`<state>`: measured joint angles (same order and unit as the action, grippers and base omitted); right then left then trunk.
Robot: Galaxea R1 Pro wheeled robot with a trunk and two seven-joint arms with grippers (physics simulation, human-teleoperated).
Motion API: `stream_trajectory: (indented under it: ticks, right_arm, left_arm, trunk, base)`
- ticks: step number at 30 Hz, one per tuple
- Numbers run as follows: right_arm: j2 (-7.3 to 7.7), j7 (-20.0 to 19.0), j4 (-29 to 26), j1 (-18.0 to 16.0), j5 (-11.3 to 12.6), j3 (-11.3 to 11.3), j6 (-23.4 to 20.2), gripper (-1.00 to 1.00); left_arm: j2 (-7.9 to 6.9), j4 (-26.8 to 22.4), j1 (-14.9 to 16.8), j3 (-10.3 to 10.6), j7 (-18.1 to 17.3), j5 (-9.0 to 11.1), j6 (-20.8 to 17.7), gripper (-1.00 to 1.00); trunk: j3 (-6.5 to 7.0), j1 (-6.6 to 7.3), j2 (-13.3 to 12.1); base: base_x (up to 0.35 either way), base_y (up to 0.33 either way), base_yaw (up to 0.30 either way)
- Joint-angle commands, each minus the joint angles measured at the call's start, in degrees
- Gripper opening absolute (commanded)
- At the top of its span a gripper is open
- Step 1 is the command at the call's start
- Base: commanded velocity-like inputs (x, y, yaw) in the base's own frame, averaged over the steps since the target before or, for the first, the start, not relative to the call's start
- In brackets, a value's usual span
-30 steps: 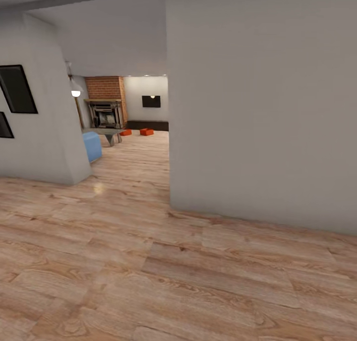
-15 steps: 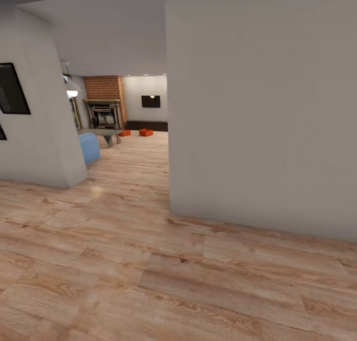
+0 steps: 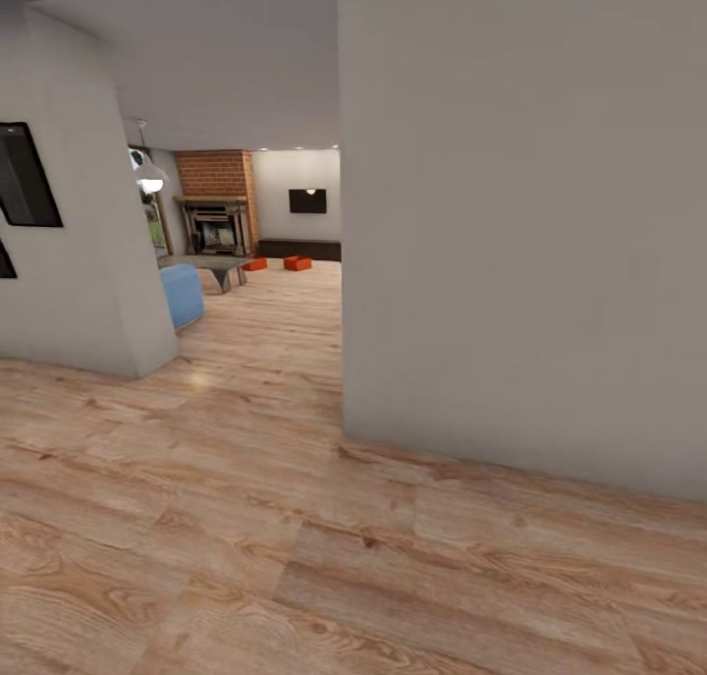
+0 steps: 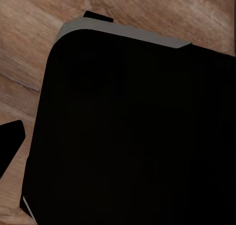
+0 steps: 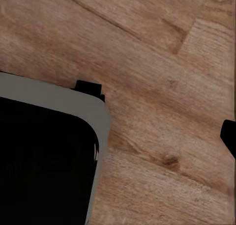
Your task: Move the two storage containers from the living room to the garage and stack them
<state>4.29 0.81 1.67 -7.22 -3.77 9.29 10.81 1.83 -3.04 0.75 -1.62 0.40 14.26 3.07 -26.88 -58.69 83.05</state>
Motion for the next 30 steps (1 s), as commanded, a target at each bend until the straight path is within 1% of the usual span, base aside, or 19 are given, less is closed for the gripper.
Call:
stream_trajectory:
  ticks: [1,26,30]
  right_arm:
    - [0.01,0.08,0.18,-0.07,-0.37,0.11,0.36,1.0]
    - [0.01,0.61,0.18,-0.07,0.08,0.02,0.7,1.0]
    - [0.01,0.26,0.18,-0.07,0.08,-0.02,0.46,1.0]
  left_arm:
    - [0.02,0.05,0.04,-0.14,0.04,0.16,0.2,1.0]
    - [0.02,0.06,0.04,-0.14,0.04,0.16,0.34,1.0]
    - [0.02,0.05,0.04,-0.14,0.04,0.16,0.35,1.0]
  trunk:
    - [-0.06,-0.03,0.03]
    - [-0.06,-0.03,0.03]
    - [-0.06,-0.03,0.03]
  base:
    - [0.322,0.0,0.235]
    - [0.322,0.0,0.267]
    - [0.322,0.0,0.127]
